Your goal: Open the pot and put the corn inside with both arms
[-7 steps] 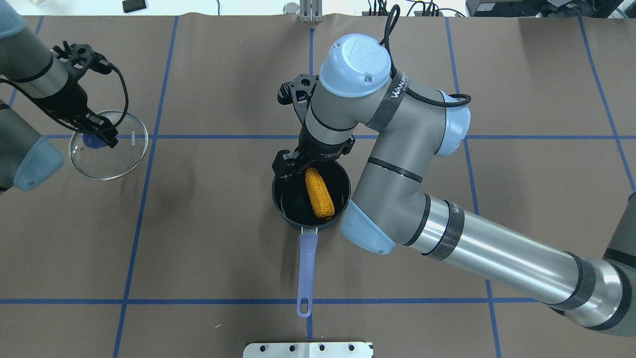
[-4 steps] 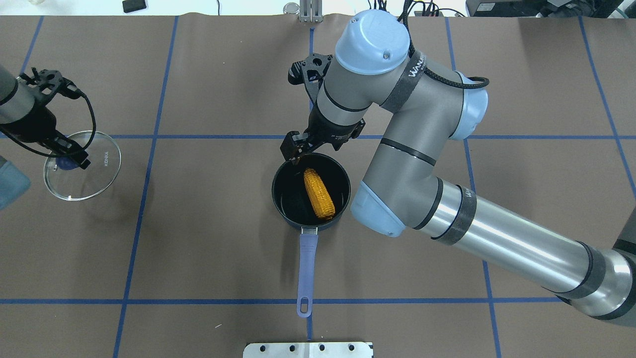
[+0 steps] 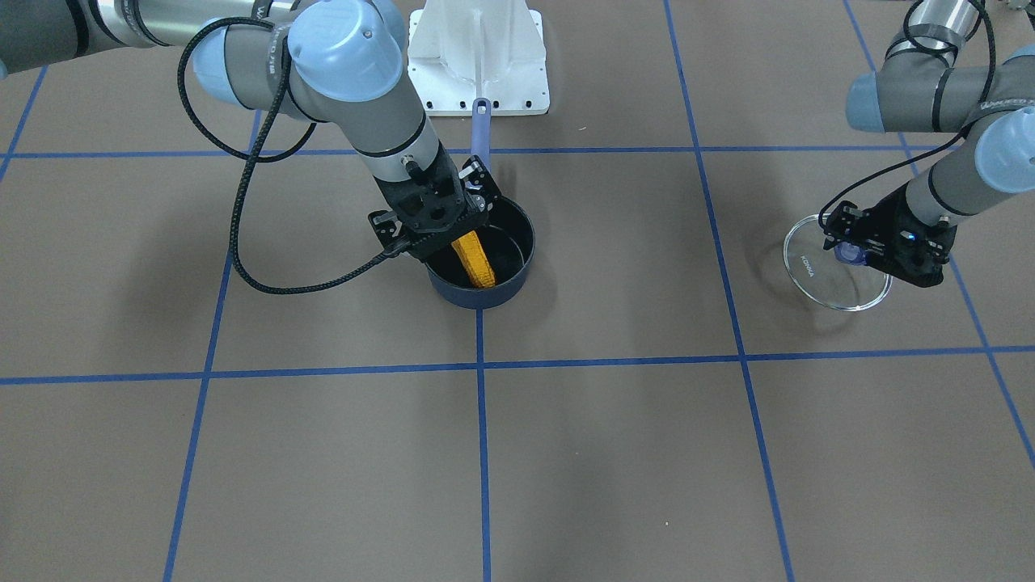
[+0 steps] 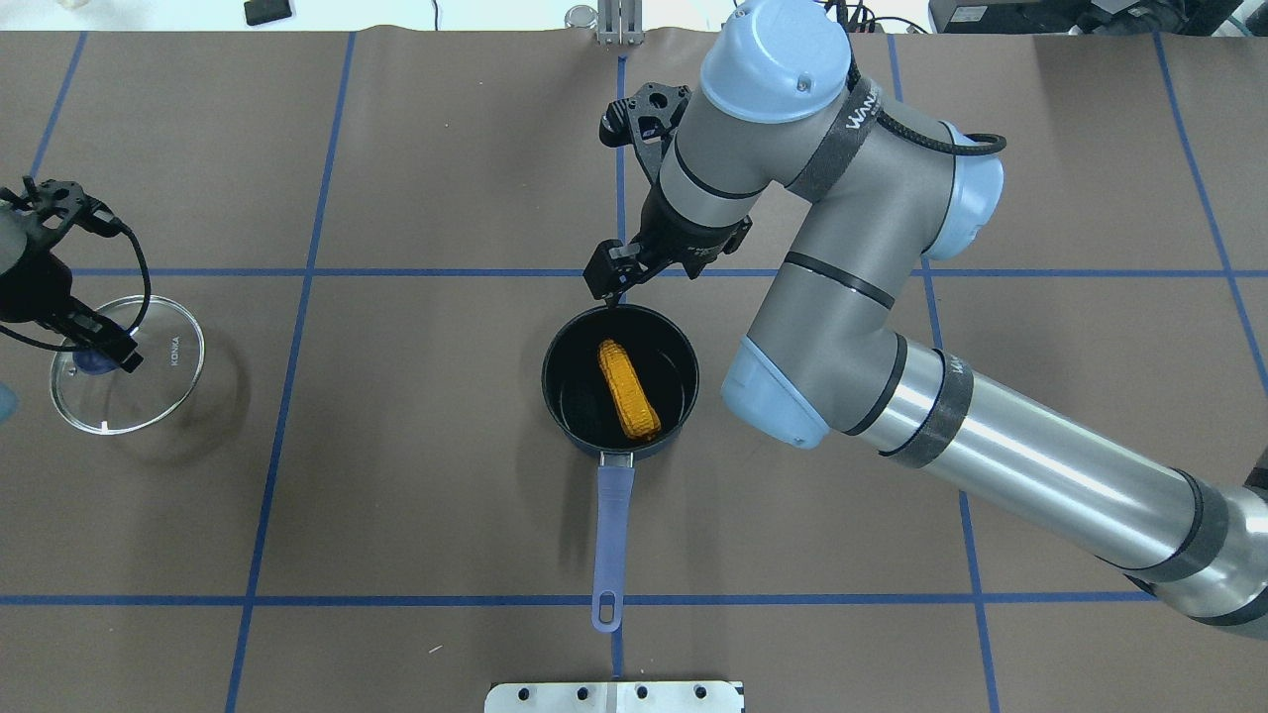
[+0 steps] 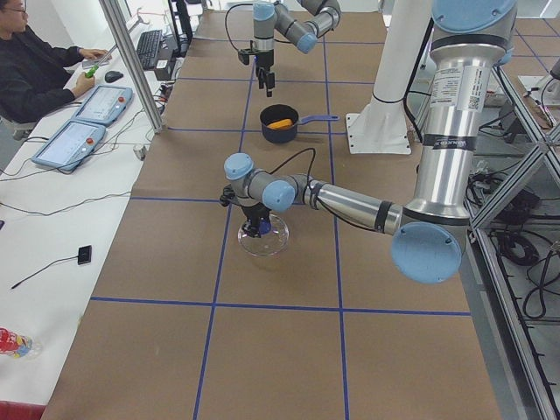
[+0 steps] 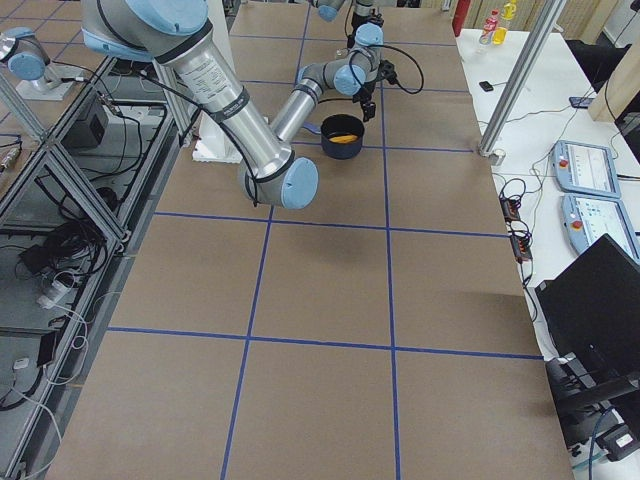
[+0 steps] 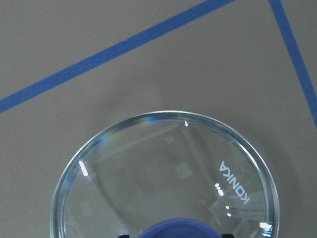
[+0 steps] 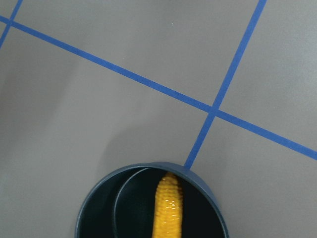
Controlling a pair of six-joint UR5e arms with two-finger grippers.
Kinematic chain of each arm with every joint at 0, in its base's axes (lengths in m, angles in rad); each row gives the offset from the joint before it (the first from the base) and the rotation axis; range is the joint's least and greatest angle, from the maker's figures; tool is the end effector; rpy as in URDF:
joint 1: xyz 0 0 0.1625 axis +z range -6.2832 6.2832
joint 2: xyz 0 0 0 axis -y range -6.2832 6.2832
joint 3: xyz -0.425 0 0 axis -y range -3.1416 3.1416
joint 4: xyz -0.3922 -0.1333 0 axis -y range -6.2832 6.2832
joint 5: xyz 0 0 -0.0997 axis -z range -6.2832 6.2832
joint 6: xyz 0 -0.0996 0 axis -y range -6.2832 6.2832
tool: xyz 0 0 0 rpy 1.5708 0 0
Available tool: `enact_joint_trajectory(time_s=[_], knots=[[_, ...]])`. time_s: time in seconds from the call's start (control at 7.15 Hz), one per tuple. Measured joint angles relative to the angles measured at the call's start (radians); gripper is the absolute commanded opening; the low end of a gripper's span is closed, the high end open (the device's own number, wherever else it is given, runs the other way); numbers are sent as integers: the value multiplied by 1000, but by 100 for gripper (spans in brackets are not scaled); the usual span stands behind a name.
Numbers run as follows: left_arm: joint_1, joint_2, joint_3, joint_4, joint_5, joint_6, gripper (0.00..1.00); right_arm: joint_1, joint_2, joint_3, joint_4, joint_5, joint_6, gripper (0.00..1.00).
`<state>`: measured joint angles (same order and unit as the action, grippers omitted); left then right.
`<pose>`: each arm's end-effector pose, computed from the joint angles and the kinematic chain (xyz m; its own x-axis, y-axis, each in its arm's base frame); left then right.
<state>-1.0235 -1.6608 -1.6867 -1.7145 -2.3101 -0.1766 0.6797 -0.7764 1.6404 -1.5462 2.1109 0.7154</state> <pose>0.2250 -0.4964 0.5406 0.5889 0.4316 -0.6833 -0.3915 0.8920 0.2260 -0.4828 -0.4957 0.1385 0.4942 -0.4329 0.7538 0.2202 0.9012 0.3732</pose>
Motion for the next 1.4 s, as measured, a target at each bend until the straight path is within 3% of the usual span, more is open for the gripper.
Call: enact_joint_trajectory(time_s=[0.7, 0.84, 1.12, 1.4], knots=[[6, 0, 9, -1, 0, -3, 56, 9, -22, 16, 0, -2, -7, 100], [9, -1, 13, -1, 0, -4, 63, 10, -26, 16, 0, -3, -7, 100], [11, -3, 18, -1, 0, -2, 97, 11, -30, 16, 1, -3, -8, 100], [11, -6, 19, -2, 0, -2, 98, 11, -32, 15, 1, -5, -8, 100]])
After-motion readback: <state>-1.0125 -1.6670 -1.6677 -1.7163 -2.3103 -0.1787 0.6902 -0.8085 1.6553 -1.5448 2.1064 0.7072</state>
